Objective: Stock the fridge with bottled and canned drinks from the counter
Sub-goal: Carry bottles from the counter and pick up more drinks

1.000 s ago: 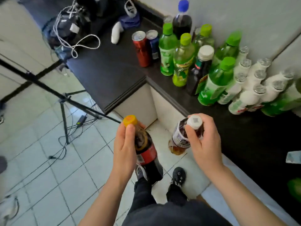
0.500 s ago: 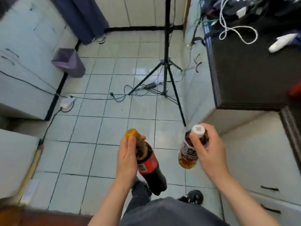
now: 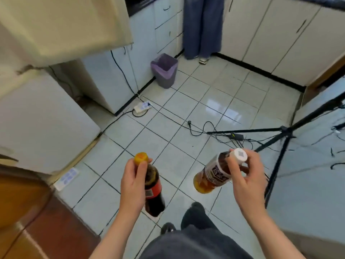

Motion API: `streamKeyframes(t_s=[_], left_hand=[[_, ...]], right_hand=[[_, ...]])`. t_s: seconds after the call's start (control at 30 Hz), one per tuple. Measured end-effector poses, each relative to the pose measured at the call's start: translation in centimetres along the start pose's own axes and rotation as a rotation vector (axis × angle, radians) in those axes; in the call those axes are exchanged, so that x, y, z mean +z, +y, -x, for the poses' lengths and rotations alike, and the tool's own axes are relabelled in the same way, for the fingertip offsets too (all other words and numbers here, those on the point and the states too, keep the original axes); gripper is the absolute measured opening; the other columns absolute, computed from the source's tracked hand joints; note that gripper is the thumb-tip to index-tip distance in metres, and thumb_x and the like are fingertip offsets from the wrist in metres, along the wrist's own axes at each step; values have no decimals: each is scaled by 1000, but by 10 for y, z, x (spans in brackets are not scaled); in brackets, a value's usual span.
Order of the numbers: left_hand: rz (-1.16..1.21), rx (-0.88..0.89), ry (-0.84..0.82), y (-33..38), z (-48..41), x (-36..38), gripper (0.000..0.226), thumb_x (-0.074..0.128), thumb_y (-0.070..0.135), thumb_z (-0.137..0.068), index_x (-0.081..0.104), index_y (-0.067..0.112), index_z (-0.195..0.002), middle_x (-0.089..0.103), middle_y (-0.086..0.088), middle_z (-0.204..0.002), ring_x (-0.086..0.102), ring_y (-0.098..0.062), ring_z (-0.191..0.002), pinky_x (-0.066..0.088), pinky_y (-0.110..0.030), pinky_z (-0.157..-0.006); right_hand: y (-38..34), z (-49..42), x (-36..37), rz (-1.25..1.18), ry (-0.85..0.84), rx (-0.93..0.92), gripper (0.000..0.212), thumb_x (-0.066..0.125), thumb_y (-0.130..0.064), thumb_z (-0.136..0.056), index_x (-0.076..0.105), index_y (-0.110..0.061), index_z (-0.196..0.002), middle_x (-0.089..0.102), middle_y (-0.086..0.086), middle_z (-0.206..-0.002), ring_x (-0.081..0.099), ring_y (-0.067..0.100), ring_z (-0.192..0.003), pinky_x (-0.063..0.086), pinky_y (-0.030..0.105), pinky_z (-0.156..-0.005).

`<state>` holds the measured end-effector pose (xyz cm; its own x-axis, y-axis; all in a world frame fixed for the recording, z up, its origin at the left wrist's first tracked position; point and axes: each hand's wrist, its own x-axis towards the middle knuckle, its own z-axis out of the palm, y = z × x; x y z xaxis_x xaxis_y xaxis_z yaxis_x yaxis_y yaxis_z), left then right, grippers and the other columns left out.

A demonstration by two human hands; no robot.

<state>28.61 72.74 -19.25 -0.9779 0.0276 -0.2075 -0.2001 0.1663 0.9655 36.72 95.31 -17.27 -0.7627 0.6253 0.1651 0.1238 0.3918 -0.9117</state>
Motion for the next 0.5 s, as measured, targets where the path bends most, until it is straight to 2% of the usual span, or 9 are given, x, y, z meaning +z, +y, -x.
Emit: streamKeyframes(t_s=[0.1, 0.2, 0.27, 0.4, 0.5], left_hand=[[69, -40, 107, -3, -38, -20, 31, 47, 53, -91, 61, 26, -97, 67, 17, -97, 60, 6, -92, 44, -17, -76], [127, -59, 240, -8, -78, -38, 36, 43, 40, -94, 62, 9, -98, 68, 18, -90, 62, 7, -84, 44, -4, -69], [175, -86, 329, -6, -107, -52, 34, 41, 32, -98, 62, 4, -97, 70, 17, -86, 62, 7, -80, 44, -2, -66], [233, -86, 491, 17, -161, -92, 45, 41, 45, -87, 62, 7, -95, 69, 11, -84, 63, 5, -79, 45, -5, -66], [204, -34, 627, 36, -199, -129, 48, 40, 45, -87, 63, 5, -97, 69, 10, -86, 63, 1, -81, 46, -6, -68]], right_hand=[[-10, -40, 49, 4, -137, -21, 13, 60, -40, -87, 52, -42, -96, 57, -23, -95, 55, 1, -89, 46, 21, -73], [-17, -77, 109, 29, -288, -83, 13, 56, -49, -82, 51, -47, -94, 59, -20, -95, 56, 9, -91, 48, 34, -76], [-24, -104, 153, 39, -392, -118, 14, 54, -50, -80, 51, -47, -93, 58, -20, -94, 55, 10, -90, 50, 41, -75], [-53, -156, 240, -23, -584, -176, 21, 60, -39, -84, 50, -55, -92, 59, -28, -96, 56, 0, -90, 51, 36, -74], [-88, -188, 308, -74, -748, -256, 16, 55, -47, -82, 50, -57, -94, 59, -29, -98, 56, -5, -91, 48, 26, -71]])
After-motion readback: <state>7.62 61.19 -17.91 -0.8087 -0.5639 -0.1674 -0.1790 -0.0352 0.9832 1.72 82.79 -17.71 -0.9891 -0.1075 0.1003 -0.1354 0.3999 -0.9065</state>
